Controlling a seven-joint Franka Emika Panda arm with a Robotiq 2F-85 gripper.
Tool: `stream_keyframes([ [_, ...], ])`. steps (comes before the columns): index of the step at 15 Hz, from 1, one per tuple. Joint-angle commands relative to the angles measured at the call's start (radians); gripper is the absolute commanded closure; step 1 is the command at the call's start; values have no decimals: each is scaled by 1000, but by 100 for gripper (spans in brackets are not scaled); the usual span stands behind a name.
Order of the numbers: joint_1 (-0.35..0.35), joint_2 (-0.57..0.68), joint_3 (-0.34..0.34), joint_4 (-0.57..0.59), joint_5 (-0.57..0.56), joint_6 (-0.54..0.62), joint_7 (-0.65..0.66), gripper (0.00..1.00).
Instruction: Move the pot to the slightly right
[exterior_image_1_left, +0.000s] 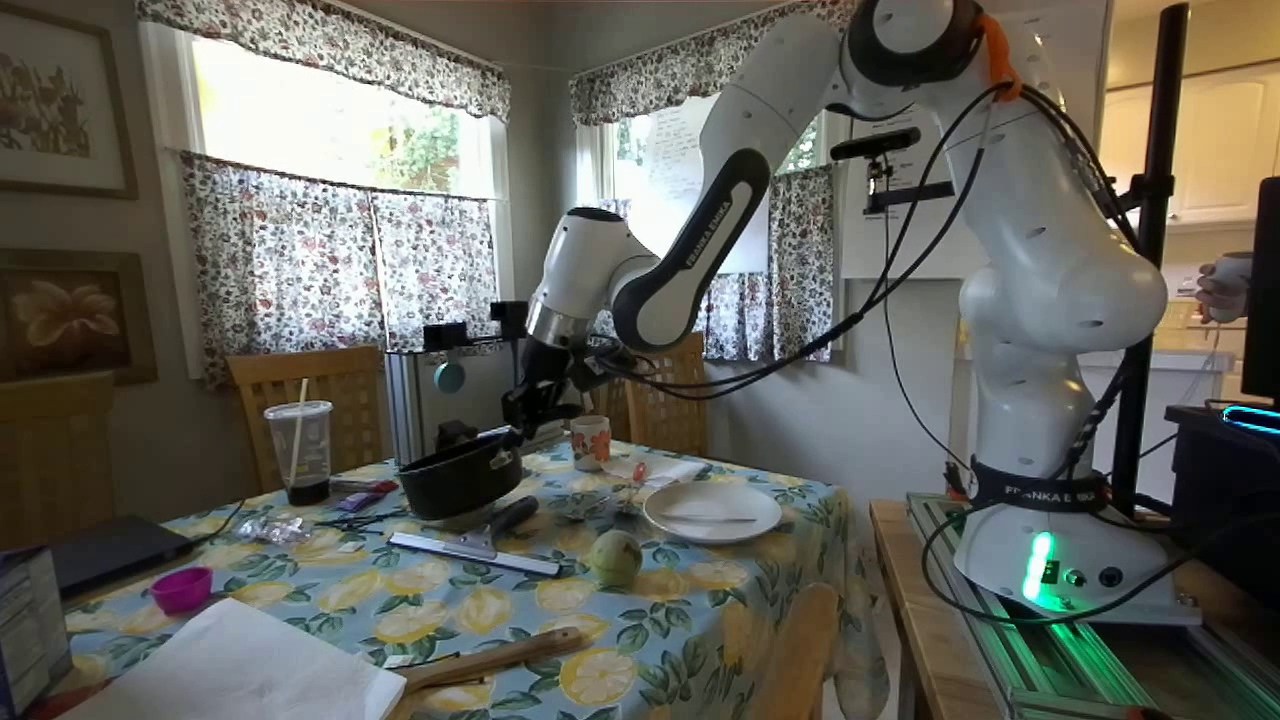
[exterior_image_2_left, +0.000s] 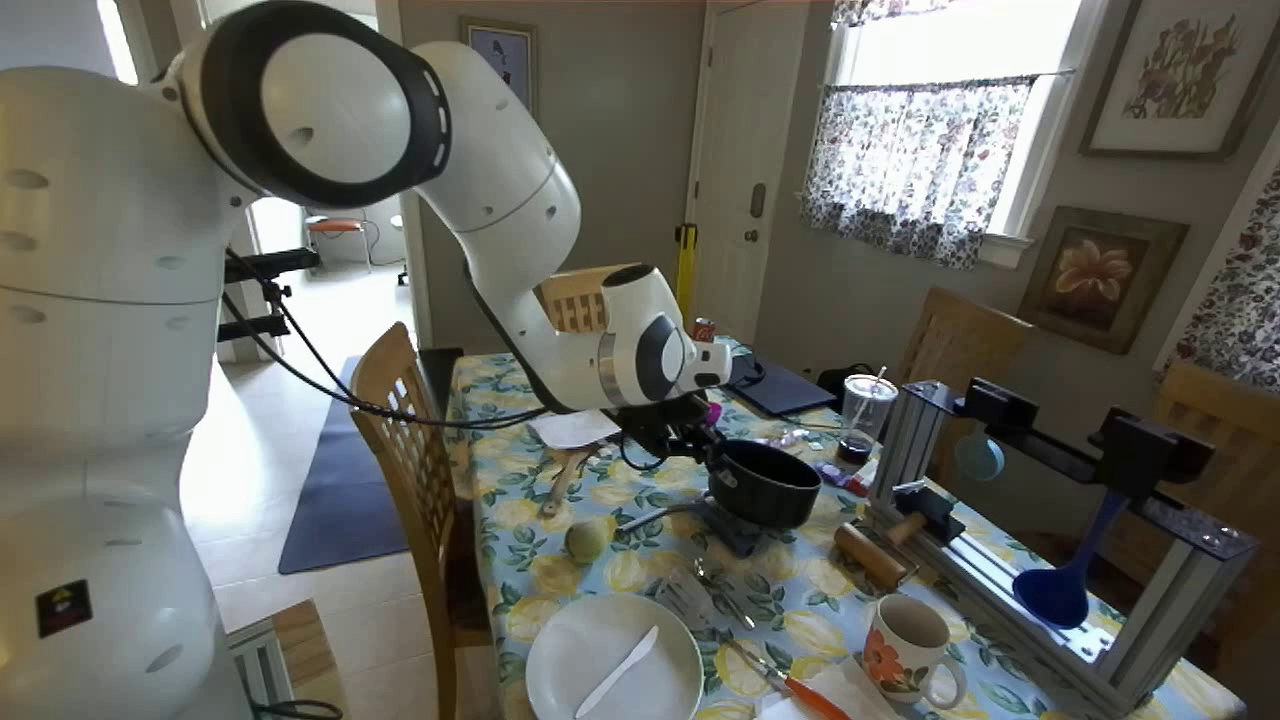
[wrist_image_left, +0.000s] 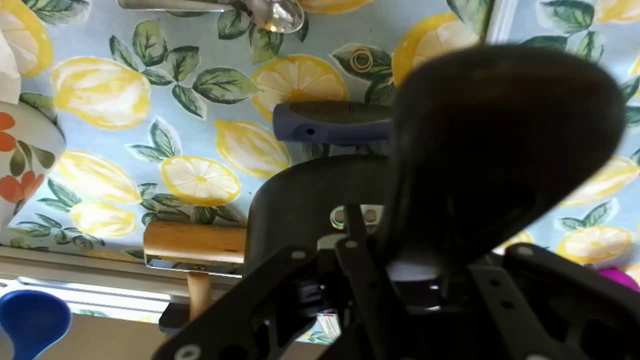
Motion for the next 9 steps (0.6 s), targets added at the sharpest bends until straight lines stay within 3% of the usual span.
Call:
stream_keyframes([
  [1,-35,52,46,86,50,-20,-105,93],
  [9,-38,80,38,140,35,-76,-124,93],
])
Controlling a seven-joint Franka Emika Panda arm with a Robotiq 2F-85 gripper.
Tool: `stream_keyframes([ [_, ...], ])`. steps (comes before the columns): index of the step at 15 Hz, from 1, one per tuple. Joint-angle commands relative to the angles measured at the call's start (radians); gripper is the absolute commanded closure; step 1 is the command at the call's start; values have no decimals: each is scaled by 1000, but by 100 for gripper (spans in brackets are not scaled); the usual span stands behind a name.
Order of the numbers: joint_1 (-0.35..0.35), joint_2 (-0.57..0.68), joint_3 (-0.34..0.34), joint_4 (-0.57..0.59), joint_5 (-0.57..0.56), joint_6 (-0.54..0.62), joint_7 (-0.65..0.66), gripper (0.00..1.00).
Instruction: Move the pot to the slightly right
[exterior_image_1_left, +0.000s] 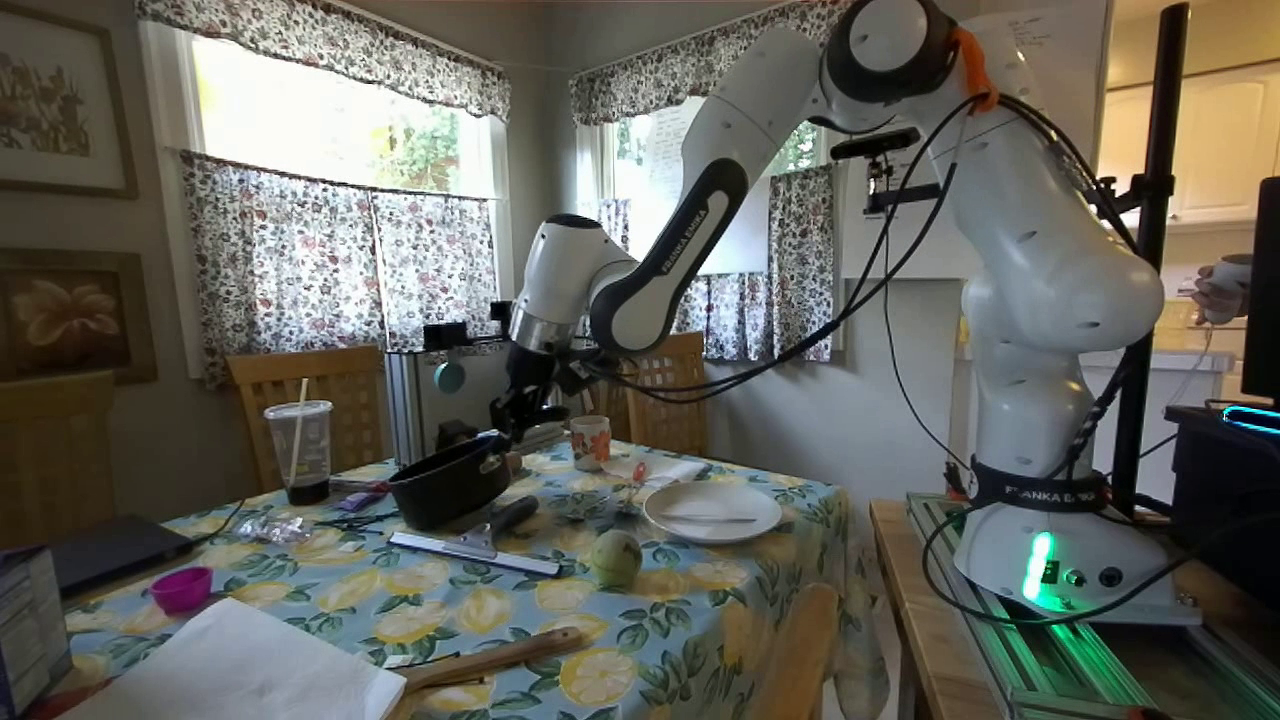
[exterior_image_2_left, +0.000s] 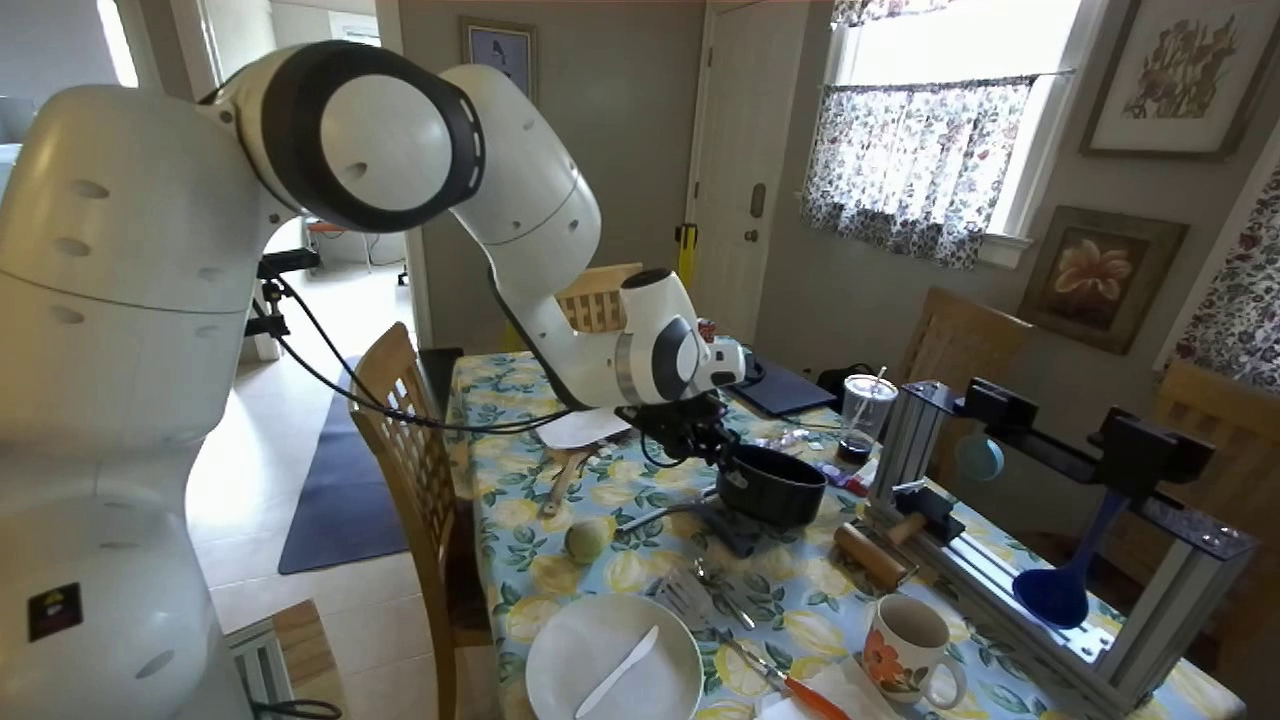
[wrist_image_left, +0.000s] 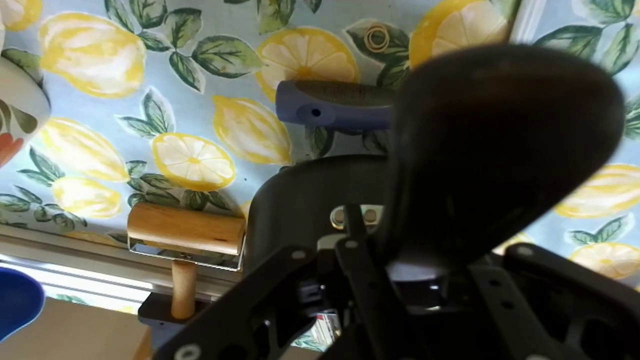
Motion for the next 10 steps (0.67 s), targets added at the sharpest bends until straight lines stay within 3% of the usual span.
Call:
stream_keyframes([
  [1,-8,8,9,42,15,-38,-26,93],
  [4,-14,33,26,58,31,-73,-51,93],
  [5,33,43,-19,59,89,-77,-96,93],
  [10,27,103,-2,92,229,-138,-219,93],
])
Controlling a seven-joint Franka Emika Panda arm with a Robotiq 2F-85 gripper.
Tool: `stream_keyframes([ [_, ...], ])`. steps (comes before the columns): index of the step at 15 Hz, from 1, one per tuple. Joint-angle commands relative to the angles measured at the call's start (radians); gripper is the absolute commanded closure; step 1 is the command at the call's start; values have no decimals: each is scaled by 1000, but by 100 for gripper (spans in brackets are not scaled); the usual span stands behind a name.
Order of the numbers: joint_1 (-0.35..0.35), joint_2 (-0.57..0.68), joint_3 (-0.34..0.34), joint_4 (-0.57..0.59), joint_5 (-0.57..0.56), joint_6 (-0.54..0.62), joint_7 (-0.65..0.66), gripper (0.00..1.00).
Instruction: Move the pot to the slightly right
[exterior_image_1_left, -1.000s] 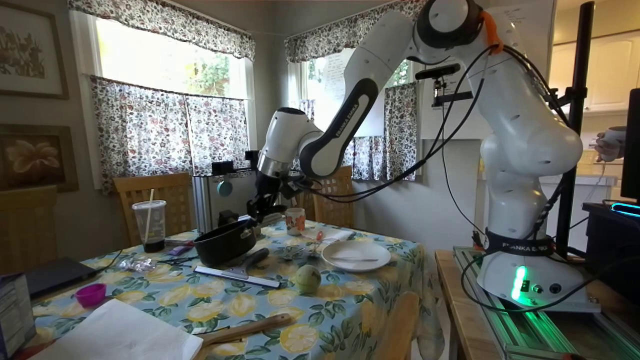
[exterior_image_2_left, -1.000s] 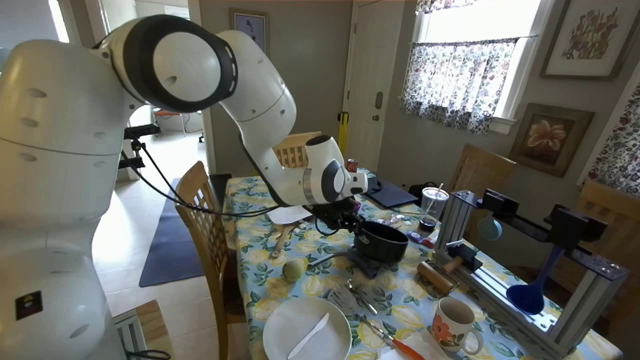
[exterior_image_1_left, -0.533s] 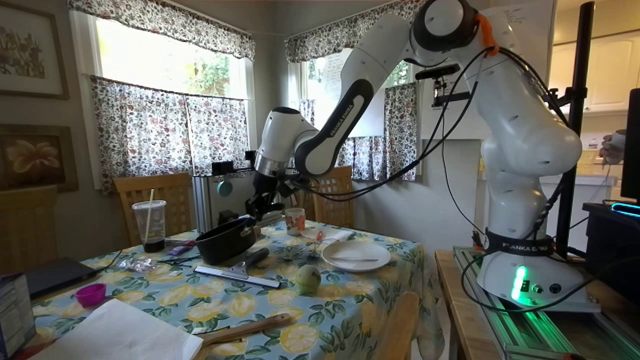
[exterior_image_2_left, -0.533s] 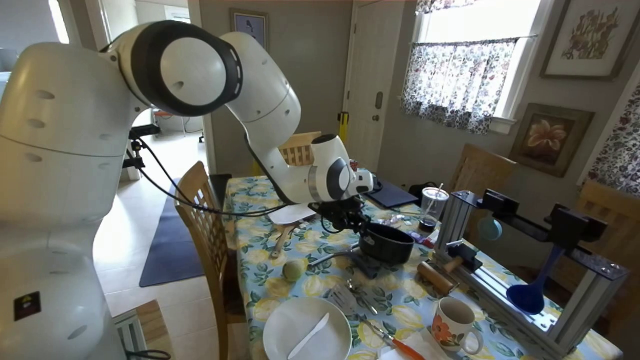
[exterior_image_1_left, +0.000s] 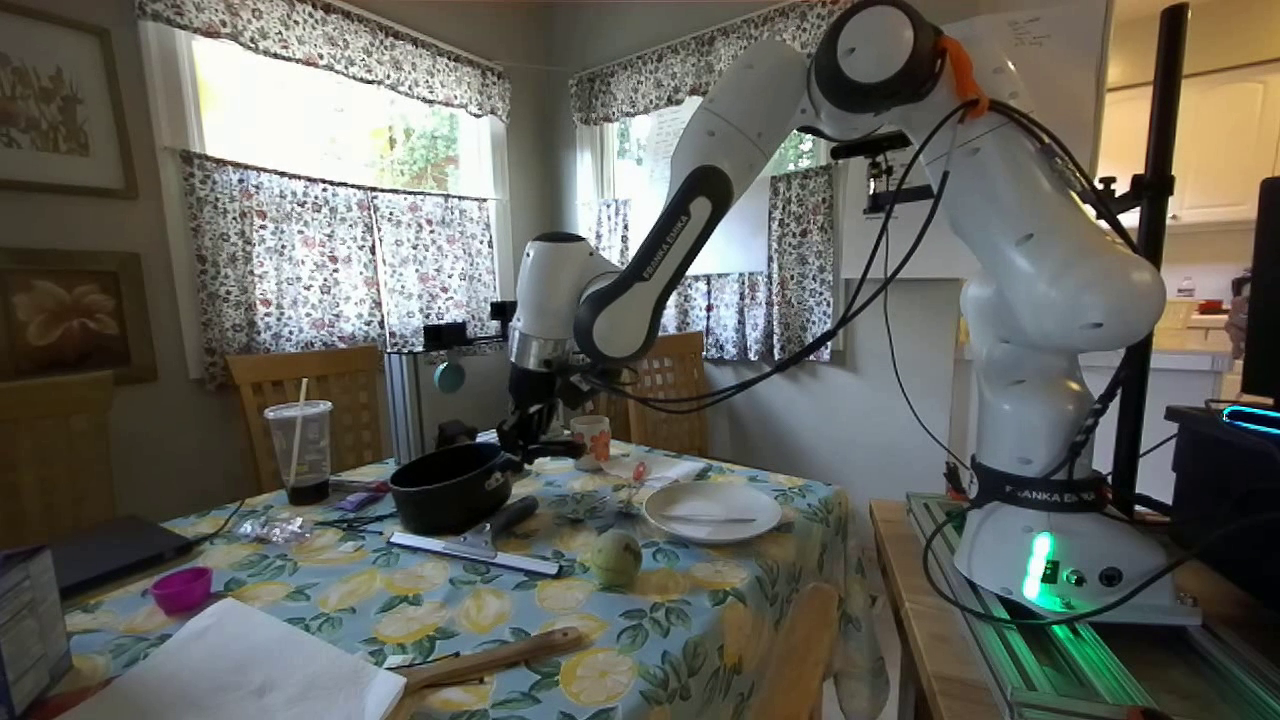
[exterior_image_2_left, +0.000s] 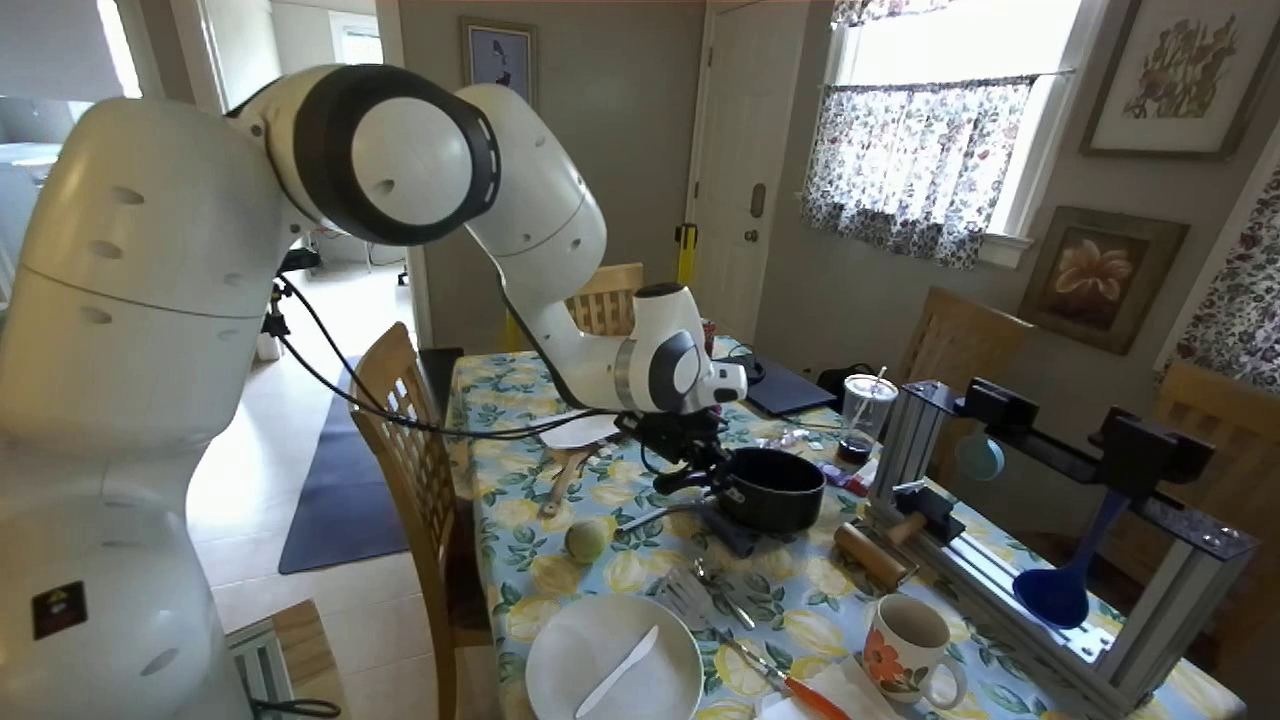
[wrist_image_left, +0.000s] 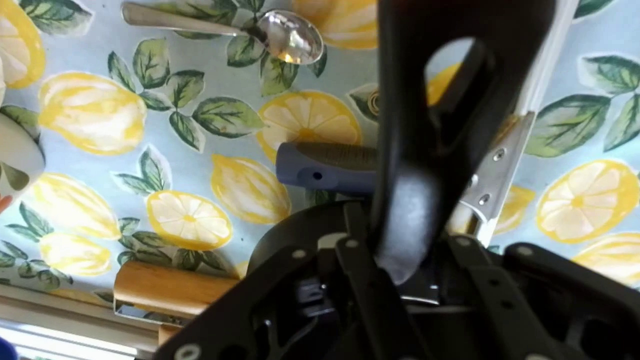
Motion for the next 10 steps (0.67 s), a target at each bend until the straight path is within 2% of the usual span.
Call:
stream_keyframes([
  [1,13,59,3,73,105,-59,-108,93],
  [10,25,143,54,210,198,-178,-236,93],
])
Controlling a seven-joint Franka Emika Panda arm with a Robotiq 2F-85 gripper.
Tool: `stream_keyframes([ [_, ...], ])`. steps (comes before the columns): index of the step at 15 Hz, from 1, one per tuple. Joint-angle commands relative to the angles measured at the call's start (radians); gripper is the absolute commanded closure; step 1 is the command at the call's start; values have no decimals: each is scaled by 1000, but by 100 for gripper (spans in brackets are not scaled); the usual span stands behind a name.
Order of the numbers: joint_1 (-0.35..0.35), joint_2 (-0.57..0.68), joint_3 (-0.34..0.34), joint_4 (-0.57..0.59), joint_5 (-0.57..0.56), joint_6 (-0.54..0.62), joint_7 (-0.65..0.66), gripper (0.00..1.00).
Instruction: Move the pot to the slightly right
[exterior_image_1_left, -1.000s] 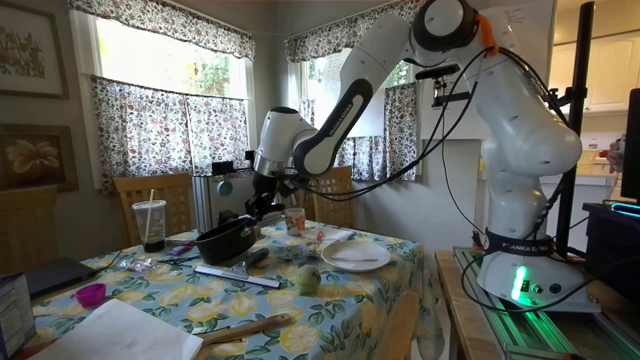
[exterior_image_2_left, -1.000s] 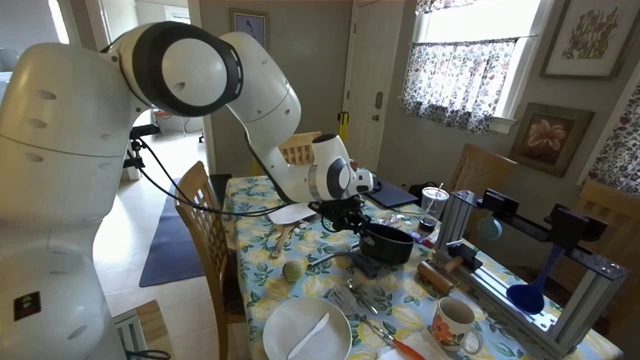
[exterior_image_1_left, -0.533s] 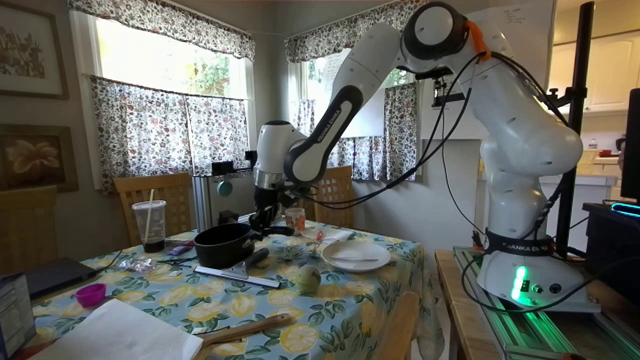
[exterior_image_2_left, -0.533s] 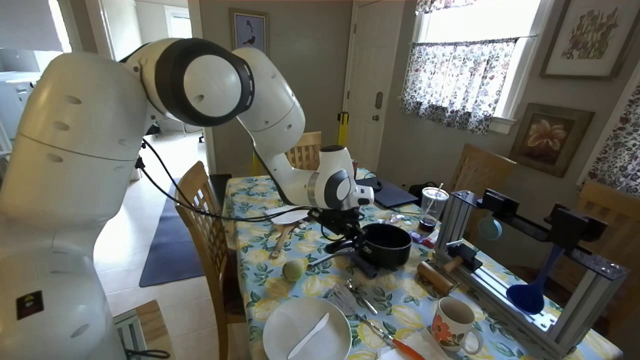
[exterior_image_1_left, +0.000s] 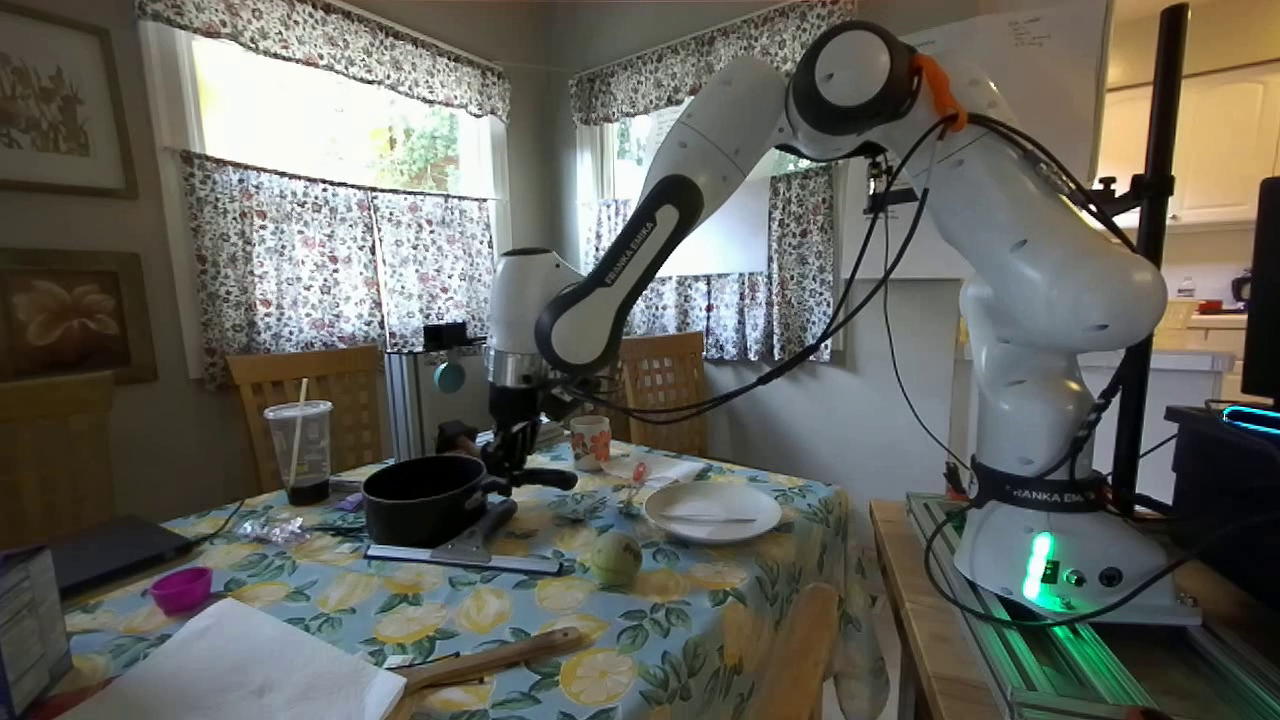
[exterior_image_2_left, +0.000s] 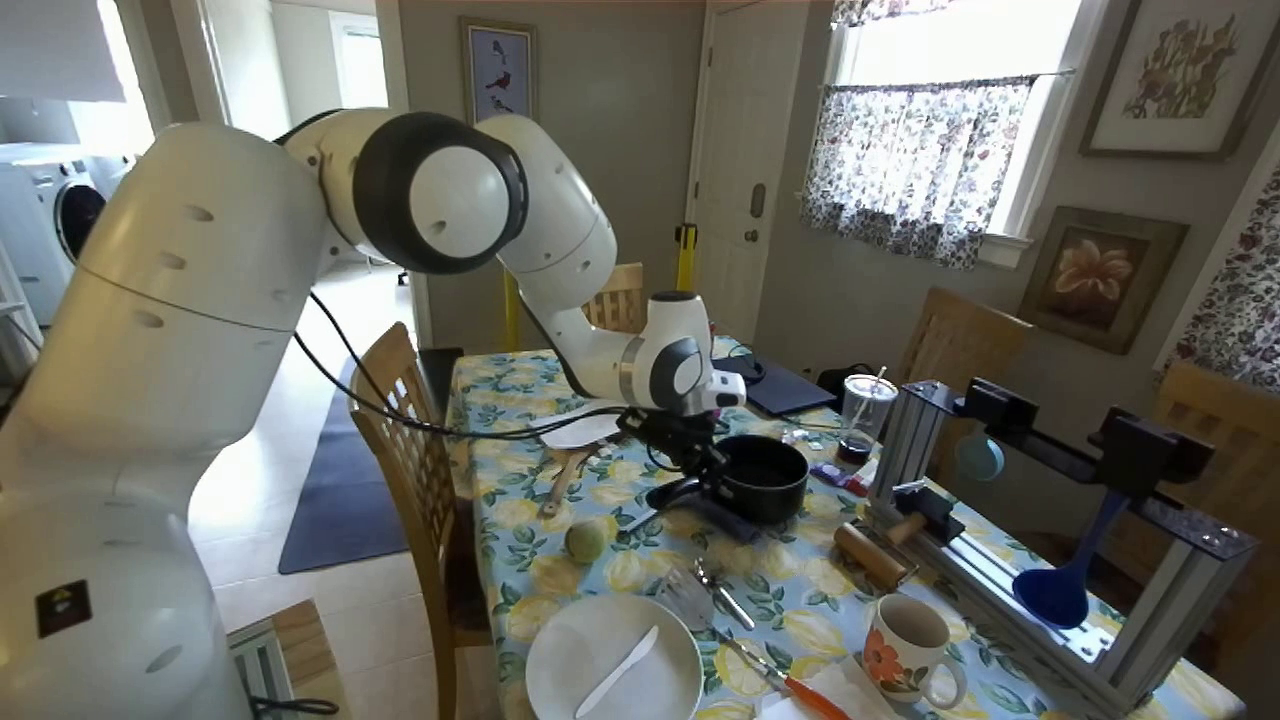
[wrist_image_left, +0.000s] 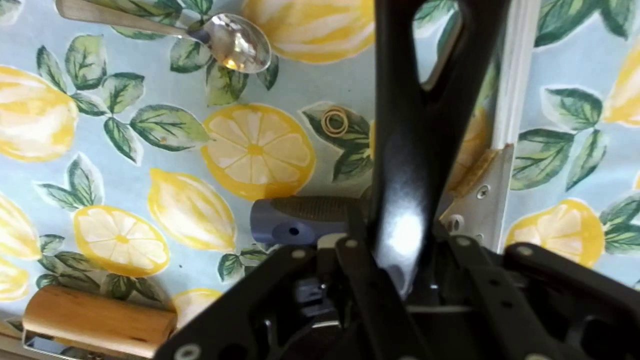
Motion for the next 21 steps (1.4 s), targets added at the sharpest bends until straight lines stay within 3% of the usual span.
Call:
stream_keyframes([
  [1,11,46,31,86,66,-63,-78,93],
  [7,25,74,38,143,78,-109,-89,93],
  [19,25,60,6,129,111,-123,-42,93],
  [20,24,61,7,130,115,-118,-38,47],
  [21,21,59,15,134,125,-120,-44,46],
])
